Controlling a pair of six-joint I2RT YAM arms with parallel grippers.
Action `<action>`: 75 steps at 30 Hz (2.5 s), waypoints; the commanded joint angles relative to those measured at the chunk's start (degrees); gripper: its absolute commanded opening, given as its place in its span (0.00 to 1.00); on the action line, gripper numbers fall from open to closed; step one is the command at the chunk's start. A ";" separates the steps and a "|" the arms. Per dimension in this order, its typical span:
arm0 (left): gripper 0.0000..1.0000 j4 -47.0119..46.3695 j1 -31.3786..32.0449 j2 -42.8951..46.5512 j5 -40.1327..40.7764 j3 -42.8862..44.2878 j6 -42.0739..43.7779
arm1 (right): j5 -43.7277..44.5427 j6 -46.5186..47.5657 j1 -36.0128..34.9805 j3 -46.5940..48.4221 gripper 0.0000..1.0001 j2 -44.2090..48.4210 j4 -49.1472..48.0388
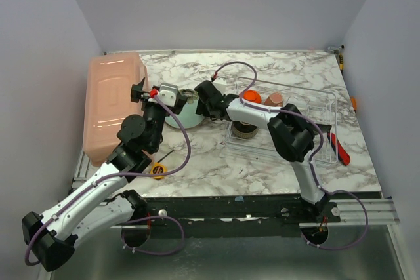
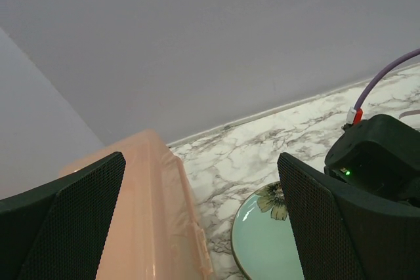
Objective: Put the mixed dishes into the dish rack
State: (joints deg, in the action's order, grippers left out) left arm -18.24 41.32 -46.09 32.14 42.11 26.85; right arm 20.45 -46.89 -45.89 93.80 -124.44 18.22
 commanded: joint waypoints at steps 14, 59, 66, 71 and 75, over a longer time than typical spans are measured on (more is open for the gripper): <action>0.98 1.35 -0.33 -1.42 -2.10 1.93 -1.89 | -1.40 -1.43 0.18 -2.25 0.12 0.91 -1.44; 0.95 23.92 1.61 -28.28 -25.57 2.70 -6.14 | -18.65 -1.75 4.20 -10.50 0.00 15.43 -2.48; 0.79 21.68 3.52 -38.89 -10.63 5.16 -4.58 | -19.98 -2.54 4.17 -11.57 0.00 16.60 -2.96; 0.62 19.78 5.37 -44.28 -1.54 6.25 -2.55 | -22.08 -3.61 4.14 -12.19 0.00 16.90 -3.45; 0.46 19.30 5.87 -44.83 0.30 6.23 -1.79 | -22.29 -3.82 4.14 -12.84 0.00 17.94 -3.63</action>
State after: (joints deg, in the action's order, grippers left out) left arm 2.92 46.50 -90.43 25.19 46.92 23.49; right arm 1.78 -49.56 -41.28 81.49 -110.45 16.34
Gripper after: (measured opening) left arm 0.557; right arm 0.008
